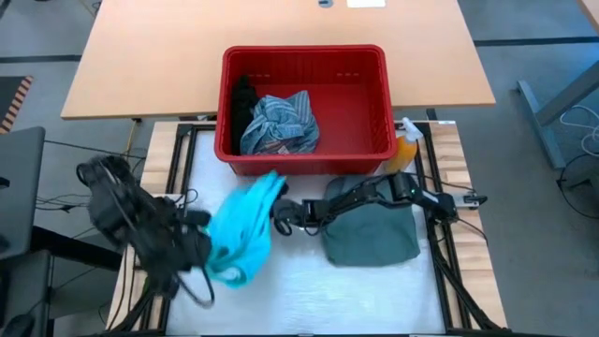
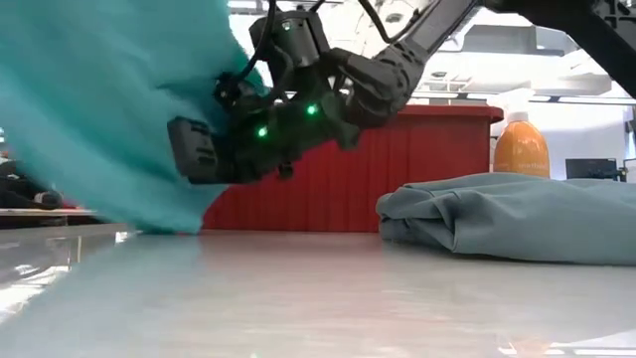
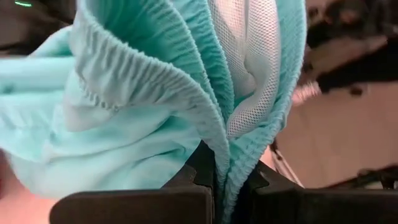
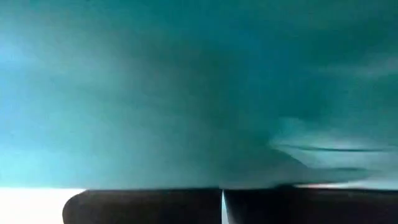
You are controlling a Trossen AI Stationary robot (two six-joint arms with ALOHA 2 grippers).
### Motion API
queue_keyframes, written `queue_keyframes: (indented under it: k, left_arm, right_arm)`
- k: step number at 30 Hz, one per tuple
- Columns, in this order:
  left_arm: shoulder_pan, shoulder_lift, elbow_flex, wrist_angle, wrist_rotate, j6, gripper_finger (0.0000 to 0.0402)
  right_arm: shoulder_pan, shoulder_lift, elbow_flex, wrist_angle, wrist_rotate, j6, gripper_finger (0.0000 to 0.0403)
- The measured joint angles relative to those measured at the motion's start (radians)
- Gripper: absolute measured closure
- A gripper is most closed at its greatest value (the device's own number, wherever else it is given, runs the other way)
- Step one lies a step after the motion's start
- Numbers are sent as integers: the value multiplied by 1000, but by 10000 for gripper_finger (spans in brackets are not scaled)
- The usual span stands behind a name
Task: Fold Laundry from Bin
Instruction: Fold the sky blue shorts
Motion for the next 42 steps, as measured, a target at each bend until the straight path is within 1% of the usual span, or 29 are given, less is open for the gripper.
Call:
queue_keyframes:
  k: [5,10,14,16,18,21,23,25,29,31,34,37,39,42]
  left_arm:
    - [-81,96,-77,62,65,-49,401]
    - [-166,189,-126,170,135,-110,401]
    - [-222,257,-128,217,143,-148,401]
    - [-237,289,-128,218,145,-175,401]
    - [-247,318,-128,225,157,-182,401]
    - [-248,344,-128,265,156,-165,401]
    - [-239,346,-128,287,139,-142,401]
    - [-226,346,-128,290,119,-121,401]
    - [-184,346,-128,274,115,-53,401]
    - [-161,341,-147,315,129,-18,401]
    - [-125,299,-264,453,204,11,401]
    - [-94,201,-452,530,263,-15,401]
    - [-73,106,-576,578,270,-60,401]
    - [-38,-44,-746,710,272,-99,401]
  right_arm:
    - [42,52,2,28,107,22,384]
    - [108,69,0,-12,141,-31,384]
    - [166,14,0,-42,238,-153,384]
    - [181,-28,1,-68,258,-180,384]
    - [193,-82,1,-125,257,-174,384]
    - [210,-169,-9,-241,233,-71,384]
    - [224,-233,-67,-266,220,-17,384]
    - [246,-304,-159,-266,226,16,384]
    - [307,-451,-380,-269,286,137,384]
    - [349,-522,-470,-256,307,205,384]
    - [426,-604,-550,-225,394,239,384]
    - [495,-658,-560,-210,488,218,384]
    - [520,-678,-550,-199,511,185,384]
    - [531,-681,-522,-170,506,132,384]
